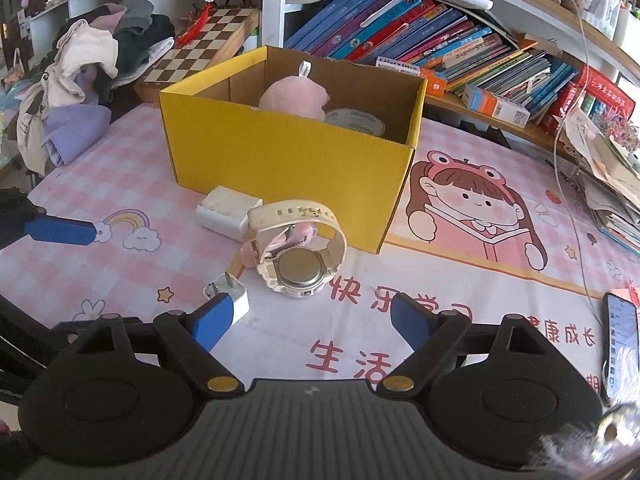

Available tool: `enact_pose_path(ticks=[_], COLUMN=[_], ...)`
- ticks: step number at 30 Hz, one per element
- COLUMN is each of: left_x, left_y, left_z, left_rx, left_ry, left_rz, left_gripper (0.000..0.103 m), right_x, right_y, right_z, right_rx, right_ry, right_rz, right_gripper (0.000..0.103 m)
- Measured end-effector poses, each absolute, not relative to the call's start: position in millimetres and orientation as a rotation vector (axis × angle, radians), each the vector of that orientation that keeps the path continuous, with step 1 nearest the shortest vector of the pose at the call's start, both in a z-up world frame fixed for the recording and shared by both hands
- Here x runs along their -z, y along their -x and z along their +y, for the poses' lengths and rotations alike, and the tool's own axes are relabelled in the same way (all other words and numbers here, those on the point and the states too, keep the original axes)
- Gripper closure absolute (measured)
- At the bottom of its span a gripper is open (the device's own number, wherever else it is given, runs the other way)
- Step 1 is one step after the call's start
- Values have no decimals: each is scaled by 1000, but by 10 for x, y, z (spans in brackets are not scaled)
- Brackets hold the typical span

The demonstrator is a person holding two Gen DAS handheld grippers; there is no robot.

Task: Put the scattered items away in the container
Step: 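Withdraw both tools from the box back toward the remaining table items, then grasp the white plug with the left tool while the right tool grasps the white watch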

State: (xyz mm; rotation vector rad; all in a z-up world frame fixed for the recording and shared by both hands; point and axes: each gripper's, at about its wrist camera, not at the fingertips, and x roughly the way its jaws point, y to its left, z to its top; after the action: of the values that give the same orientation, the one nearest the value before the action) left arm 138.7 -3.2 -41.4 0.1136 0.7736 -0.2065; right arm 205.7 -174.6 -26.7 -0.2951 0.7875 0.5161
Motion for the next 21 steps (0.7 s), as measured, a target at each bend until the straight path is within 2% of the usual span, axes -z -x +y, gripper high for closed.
enact_pose_path(ticks=[11,17,19,21], left_x=[534,619,650,672], left_y=[-1623,-1739,-1778,-1811], left_z=[-172,-243,-274,-299], left_rx=[229,241,245,246], left_ry=[-120,-119,-123,-123], left_rz=[823,863,875,885], left_gripper=[14,26,35,38], right_x=[370,436,460,478], right_y=[-2365,-2520,-2573,-2621], right_z=[-1653,-1615,-1602,-1593], right_rx=[-603,-653,-667,-676], right_ry=[335,346,350,353], right_rz=[827,848,856,862], right_gripper=[17,18,20,20])
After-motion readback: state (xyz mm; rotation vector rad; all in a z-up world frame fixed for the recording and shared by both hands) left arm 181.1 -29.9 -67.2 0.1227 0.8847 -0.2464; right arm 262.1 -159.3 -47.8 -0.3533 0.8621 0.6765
